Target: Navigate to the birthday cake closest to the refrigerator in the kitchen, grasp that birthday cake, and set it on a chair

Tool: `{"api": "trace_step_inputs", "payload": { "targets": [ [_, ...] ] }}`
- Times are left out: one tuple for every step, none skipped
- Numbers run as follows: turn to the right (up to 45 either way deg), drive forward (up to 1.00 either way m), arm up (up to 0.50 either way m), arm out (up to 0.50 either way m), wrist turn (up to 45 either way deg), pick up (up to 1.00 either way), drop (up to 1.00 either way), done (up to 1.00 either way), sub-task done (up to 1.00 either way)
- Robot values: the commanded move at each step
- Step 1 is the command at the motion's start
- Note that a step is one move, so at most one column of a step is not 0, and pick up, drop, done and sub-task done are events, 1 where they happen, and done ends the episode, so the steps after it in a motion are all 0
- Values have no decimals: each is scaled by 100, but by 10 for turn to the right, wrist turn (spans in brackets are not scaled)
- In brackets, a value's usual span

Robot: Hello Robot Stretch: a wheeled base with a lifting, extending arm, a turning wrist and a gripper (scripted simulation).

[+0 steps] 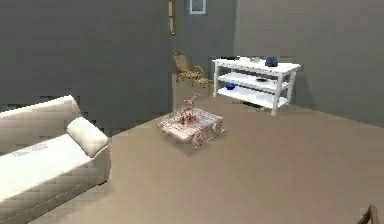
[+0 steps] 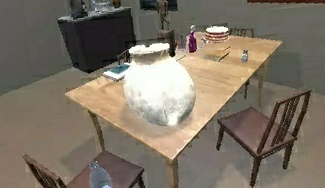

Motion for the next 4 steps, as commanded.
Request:
{"api": "trace_step_inputs", "payload": {
  "targets": [
    [-30,0,0,0,0,0,0,0,0],
    [0,55,0,0,0,0,0,0,0],
    [450,0,0,0,0,0,0,0,0],
    [0,70,0,0,0,0,0,0,0]
  ]
}}
